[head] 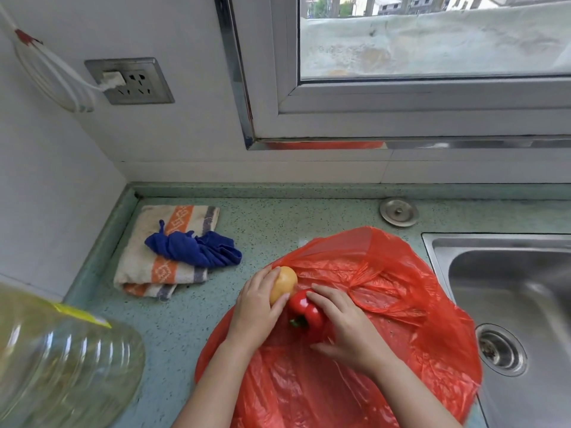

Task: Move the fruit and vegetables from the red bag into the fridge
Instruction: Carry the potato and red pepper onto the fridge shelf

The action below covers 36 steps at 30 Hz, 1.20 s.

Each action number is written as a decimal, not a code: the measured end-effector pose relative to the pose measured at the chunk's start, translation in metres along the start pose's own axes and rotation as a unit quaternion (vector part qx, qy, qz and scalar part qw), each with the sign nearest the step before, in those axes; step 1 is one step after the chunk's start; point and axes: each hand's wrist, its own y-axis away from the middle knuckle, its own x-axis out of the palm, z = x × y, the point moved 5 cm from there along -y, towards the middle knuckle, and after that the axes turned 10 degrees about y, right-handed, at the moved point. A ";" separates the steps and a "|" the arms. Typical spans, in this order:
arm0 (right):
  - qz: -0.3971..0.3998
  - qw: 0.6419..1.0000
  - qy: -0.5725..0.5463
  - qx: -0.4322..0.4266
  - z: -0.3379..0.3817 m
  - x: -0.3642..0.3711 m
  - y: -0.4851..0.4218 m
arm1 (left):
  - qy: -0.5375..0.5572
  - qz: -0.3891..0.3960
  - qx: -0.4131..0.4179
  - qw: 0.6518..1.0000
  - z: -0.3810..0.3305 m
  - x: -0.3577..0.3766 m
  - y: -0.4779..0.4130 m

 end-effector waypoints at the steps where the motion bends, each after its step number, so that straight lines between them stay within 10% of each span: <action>1: -0.010 1.000 -0.021 0.020 -0.002 0.001 0.002 | 0.001 0.000 -0.002 1.000 0.000 0.000 0.000; 20: -0.110 0.953 -0.160 0.234 -0.012 -0.034 0.027 | -0.082 -0.048 0.015 0.995 -0.023 0.003 0.013; 36: -0.287 0.899 -0.130 0.303 0.037 -0.123 0.109 | 0.162 -0.024 0.120 0.979 -0.127 -0.027 0.082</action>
